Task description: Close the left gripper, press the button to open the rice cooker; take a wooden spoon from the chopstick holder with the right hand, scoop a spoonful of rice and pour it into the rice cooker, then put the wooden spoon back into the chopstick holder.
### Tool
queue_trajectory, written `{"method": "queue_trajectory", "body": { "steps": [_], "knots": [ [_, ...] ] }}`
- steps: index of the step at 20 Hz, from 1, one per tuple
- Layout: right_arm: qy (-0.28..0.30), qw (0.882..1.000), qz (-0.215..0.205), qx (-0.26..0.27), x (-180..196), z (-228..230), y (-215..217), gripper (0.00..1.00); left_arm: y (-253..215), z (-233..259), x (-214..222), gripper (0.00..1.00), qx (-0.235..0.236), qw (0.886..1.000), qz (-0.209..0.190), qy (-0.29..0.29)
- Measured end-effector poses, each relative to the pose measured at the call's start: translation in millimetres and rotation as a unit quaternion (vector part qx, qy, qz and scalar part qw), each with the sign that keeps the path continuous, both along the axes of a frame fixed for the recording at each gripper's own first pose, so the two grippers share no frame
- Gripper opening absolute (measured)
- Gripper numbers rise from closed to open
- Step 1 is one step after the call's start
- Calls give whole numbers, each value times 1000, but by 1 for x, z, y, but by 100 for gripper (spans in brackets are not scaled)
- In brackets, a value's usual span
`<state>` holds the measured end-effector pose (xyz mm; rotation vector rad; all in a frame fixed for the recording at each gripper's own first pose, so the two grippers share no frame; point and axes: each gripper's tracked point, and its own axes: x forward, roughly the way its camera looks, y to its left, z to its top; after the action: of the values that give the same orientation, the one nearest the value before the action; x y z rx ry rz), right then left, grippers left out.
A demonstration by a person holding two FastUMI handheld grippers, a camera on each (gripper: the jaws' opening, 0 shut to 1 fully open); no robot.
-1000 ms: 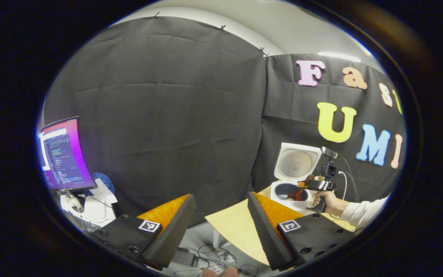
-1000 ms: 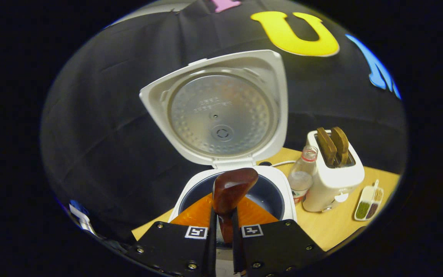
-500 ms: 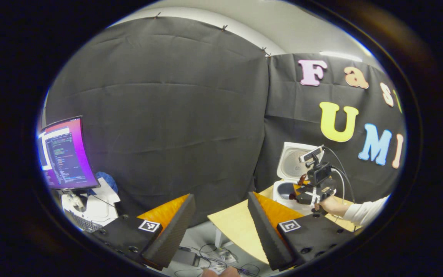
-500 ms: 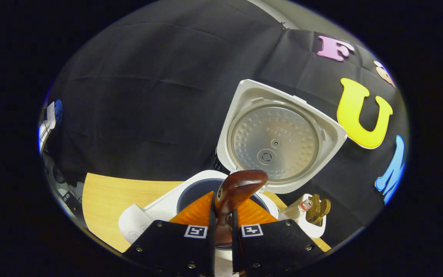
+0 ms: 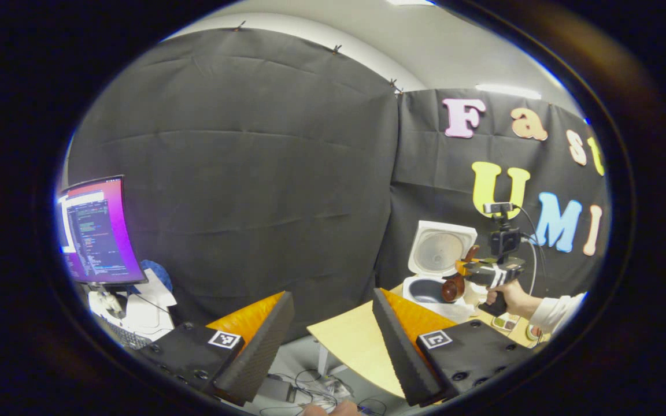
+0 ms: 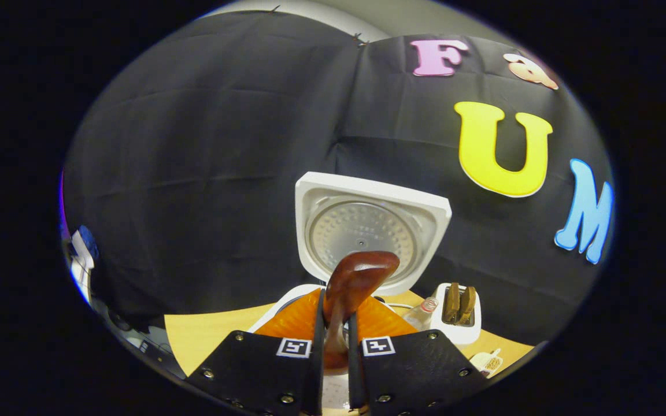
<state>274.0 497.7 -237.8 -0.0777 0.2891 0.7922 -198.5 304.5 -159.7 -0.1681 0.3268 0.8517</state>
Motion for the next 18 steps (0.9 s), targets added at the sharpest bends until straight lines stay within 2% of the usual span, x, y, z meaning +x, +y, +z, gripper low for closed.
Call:
{"method": "queue_trajectory", "body": {
  "steps": [3, 4, 5, 7, 10, 13, 18],
  "knots": [
    [43, 998, -22, 46, -15, 26, -47, 18, -6, 6, 7, 92, -2, 999, -31, -24],
    [53, 997, -32, 56, -21, 33, -66, 18, -8, 8, 9, 96, -1, 998, -42, -35],
    [63, 995, -44, 66, -31, 41, -87, 18, -14, 12, 11, 92, -4, 997, -55, -48],
    [92, 989, -69, 89, -44, 49, -126, 17, -33, 18, 0, 92, -15, 994, -78, -70],
    [128, 976, -124, 121, -63, 56, -193, 18, -49, 10, -5, 92, -38, 988, -118, -92],
    [133, 963, -191, 133, -88, 56, -277, 18, -67, -1, -1, 92, -63, 980, -157, -103],
    [148, 937, -275, 157, -108, 34, -397, 18, -82, 7, 11, 92, -63, 977, -173, -106]
  ]
}}
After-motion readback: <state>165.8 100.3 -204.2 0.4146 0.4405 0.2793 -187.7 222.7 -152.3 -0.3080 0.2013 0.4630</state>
